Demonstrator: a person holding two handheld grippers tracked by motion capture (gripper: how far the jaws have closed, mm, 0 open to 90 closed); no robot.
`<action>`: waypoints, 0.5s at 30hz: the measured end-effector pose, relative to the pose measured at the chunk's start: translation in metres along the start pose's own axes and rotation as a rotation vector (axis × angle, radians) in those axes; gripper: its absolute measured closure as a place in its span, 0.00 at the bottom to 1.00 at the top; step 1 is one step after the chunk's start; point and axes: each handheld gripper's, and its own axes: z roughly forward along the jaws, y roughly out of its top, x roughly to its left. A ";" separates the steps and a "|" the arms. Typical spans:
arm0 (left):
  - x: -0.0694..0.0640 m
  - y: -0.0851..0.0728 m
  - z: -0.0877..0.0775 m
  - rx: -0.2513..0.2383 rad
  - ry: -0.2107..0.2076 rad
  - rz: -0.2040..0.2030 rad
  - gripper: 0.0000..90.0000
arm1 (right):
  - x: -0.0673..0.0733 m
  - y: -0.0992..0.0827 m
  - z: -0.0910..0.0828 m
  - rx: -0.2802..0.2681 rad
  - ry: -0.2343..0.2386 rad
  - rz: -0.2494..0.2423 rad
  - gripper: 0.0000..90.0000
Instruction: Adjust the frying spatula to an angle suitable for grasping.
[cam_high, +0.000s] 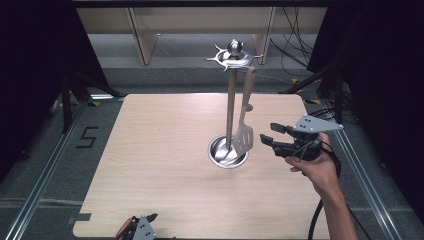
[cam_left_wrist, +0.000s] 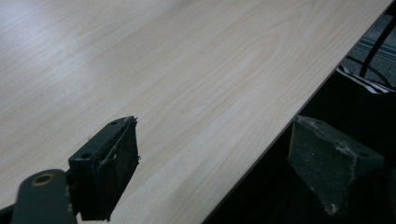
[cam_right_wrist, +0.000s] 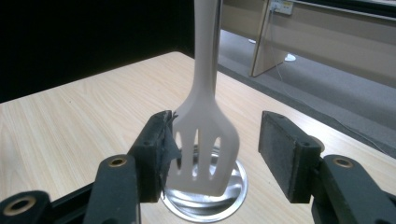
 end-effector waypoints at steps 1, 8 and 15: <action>0.000 0.000 0.000 -0.009 0.008 0.007 0.17 | 0.001 -0.001 0.001 -0.015 -0.010 0.000 0.50; 0.002 0.001 -0.001 -0.001 -0.010 0.022 0.17 | 0.002 -0.009 0.004 0.019 -0.018 -0.020 0.45; 0.000 0.001 0.000 -0.002 0.009 0.005 0.17 | 0.002 -0.014 0.001 0.060 -0.021 0.006 0.43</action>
